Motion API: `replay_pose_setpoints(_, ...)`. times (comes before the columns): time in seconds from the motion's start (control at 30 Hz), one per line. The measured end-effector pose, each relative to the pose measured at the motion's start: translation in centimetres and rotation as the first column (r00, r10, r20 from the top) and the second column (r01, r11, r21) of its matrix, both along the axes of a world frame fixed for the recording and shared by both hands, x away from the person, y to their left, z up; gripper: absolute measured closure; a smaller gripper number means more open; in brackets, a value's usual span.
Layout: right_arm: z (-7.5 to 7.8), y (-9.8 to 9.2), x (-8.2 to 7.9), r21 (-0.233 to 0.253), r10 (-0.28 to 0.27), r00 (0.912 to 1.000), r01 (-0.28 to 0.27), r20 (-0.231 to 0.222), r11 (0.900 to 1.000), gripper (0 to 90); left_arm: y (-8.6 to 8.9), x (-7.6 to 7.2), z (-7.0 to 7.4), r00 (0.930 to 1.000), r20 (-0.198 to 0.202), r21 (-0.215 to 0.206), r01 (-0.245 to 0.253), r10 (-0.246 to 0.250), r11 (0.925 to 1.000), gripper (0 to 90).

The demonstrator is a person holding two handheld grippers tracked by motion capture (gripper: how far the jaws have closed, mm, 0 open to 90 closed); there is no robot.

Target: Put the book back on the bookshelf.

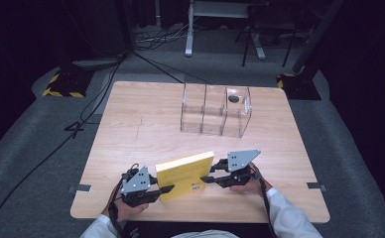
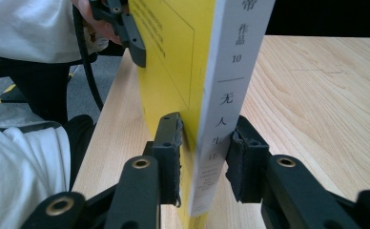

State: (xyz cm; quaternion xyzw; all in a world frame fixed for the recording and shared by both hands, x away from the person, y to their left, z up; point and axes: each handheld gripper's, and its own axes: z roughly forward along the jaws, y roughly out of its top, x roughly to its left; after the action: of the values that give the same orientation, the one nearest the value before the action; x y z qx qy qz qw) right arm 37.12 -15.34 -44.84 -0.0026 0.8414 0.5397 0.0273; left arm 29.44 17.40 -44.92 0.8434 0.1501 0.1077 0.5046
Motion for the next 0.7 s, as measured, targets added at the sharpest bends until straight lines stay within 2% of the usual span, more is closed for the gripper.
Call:
replay_pose_setpoints(0.07, -0.1, 0.2, 0.0, 0.002, 0.005, 1.0, -0.005, -0.005, 1.0, 63.4, 0.0, 0.0, 0.0, 0.9999, -0.005, -0.001, 0.016, -0.016, 0.9999, 75.1)
replay_pose_setpoints(0.13, -0.4, 0.9, -0.1, -0.03, 0.0, 0.9999, 0.001, 0.012, 1.0, 57.5, 0.0, 0.0, 0.0, 0.9996, -0.013, -0.009, 0.025, -0.025, 0.9997, 75.1)
replay_pose_setpoints(0.17, -0.6, 1.4, -0.3, -0.055, 0.004, 0.9998, -0.003, 0.02, 0.999, 58.5, -0.1, 0.0, 0.0, 0.9996, -0.015, -0.008, 0.024, -0.024, 0.9997, 75.0)
replay_pose_setpoints(0.2, -0.8, 1.8, -0.5, -0.069, 0.011, 0.9995, -0.008, 0.031, 0.998, 62.4, -0.1, 0.0, 0.0, 0.9997, -0.009, -0.002, 0.022, -0.023, 0.9997, 75.0)
replay_pose_setpoints(0.23, -1.0, 2.0, -0.7, -0.072, 0.011, 0.9991, -0.008, 0.042, 0.997, 62.2, -0.1, 0.0, 0.0, 0.9998, -0.008, -0.001, 0.021, -0.021, 0.9998, 74.9)
replay_pose_setpoints(0.3, -1.1, 2.1, -0.9, -0.066, 0.002, 0.9986, 0.002, 0.054, 0.998, 64.4, 0.0, 0.1, 0.0, 1.0, -0.009, -0.005, 0.004, -0.004, 1.0, 74.0)
replay_pose_setpoints(0.37, -1.1, 1.9, -0.8, -0.057, 0.012, 0.9991, -0.01, 0.041, 0.998, 68.2, 0.0, 0.3, -0.1, 0.9997, -0.004, -0.003, -0.025, 0.025, 0.9997, 70.9)
replay_pose_setpoints(0.4, -1.1, 1.9, -0.8, -0.057, 0.012, 0.9991, -0.01, 0.041, 0.998, 68.2, 0.0, 0.3, -0.1, 0.9997, -0.004, -0.003, -0.025, 0.025, 0.9997, 68.0)
replay_pose_setpoints(0.43, -1.1, 1.7, -1.0, -0.048, 0.024, 0.999, -0.022, 0.037, 0.999, 73.4, -0.1, 0.5, -0.2, 0.9985, -0.003, -0.008, -0.055, 0.055, 0.9984, 64.9)
replay_pose_setpoints(0.5, -1.1, 1.7, -1.2, -0.043, 0.027, 0.9991, -0.026, 0.034, 0.999, 75.3, -0.1, 0.7, -0.2, 0.9962, 0.003, -0.006, -0.087, 0.087, 0.9962, 59.7)
replay_pose_setpoints(0.53, -1.2, 1.6, -1.3, -0.039, 0.029, 0.999, -0.027, 0.033, 0.999, 75.6, -0.1, 0.7, -0.2, 0.9962, 0.003, -0.006, -0.087, 0.087, 0.9962, 55.5)
replay_pose_setpoints(0.57, -1.2, 1.6, -1.3, -0.039, 0.029, 0.999, -0.027, 0.033, 0.999, 75.6, 0.0, 0.8, -0.3, 0.9937, -0.002, -0.005, -0.112, 0.112, 0.9937, 55.5)
replay_pose_setpoints(0.6, -1.2, 1.6, -1.5, -0.036, 0.002, 0.9991, -0.001, 0.041, 0.999, 75.8, 0.1, 1.0, -0.5, 0.9881, -0.004, 0.015, -0.154, 0.154, 0.988, 48.6)
replay_pose_setpoints(0.67, -1.2, 1.5, -1.7, -0.038, -0.014, 0.9989, 0.016, 0.045, 0.999, 75.8, 0.2, 1.1, -0.7, 0.9853, -0.016, 0.021, -0.17, 0.17, 0.9852, 43.8)
replay_pose_setpoints(0.7, -1.2, 1.4, -1.8, -0.039, -0.021, 0.9985, 0.023, 0.051, 0.999, 75.9, 0.2, 1.1, -0.8, 0.9855, -0.016, 0.025, -0.168, 0.169, 0.9854, 44.6)
